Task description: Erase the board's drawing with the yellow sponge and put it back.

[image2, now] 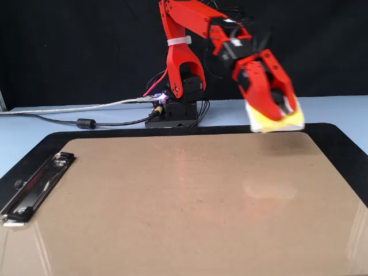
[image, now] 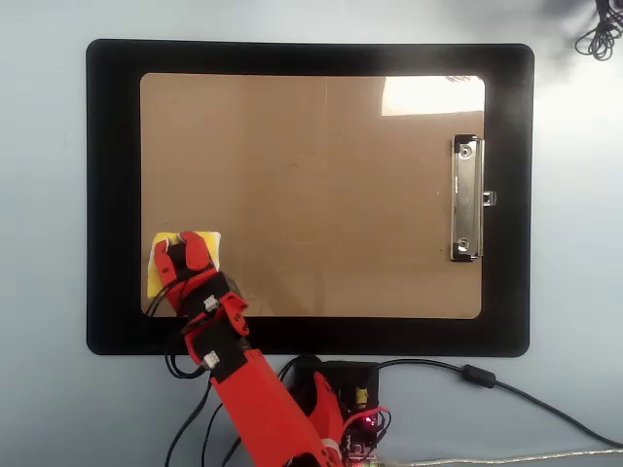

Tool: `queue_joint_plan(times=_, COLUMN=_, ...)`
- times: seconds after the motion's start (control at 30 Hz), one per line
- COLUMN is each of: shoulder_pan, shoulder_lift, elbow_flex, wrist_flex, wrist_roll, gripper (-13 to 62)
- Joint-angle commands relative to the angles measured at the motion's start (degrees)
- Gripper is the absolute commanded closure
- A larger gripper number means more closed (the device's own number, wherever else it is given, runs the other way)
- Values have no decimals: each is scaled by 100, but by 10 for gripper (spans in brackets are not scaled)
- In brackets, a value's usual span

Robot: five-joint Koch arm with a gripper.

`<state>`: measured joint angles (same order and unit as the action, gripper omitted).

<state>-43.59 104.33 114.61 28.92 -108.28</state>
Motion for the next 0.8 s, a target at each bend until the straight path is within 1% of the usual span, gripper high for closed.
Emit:
queue_joint_plan(times=0.0, shoulder_pan=-404, shoulder_lift=-229, elbow_flex=-448, wrist_flex=-308, wrist_roll=-378, gripper=575)
queue_joint_plan(times=0.13, shoulder_pan=-747, shoulder_lift=-870, elbow_flex=-677, wrist_flex=-580, wrist_roll=-519, gripper=575)
queue_joint_plan(times=0.4, shoulder_pan=-905, shoulder_lift=-1169, elbow_flex=-642, wrist_flex=-659, wrist_roll=-519, gripper=573)
queue_joint_plan(times=0.5, shoulder_pan=-905, shoulder_lift=-1257, elbow_flex=-650, wrist_flex=-659, wrist_roll=-519, gripper=562)
queue_joint_plan(times=0.67, shoulder_pan=-905, shoulder_lift=-1283, elbow_flex=-659, wrist_flex=-668, wrist_roll=-536, gripper=242)
queue_joint_plan(times=0.7, shoulder_pan=-905, shoulder_lift=-1301, elbow_flex=-677, wrist_flex=-668, wrist_roll=-536, gripper=203)
queue_joint_plan(times=0.77, shoulder_pan=-914, shoulder_lift=-1301, elbow_flex=-703, wrist_flex=-659, wrist_roll=-545, gripper=169)
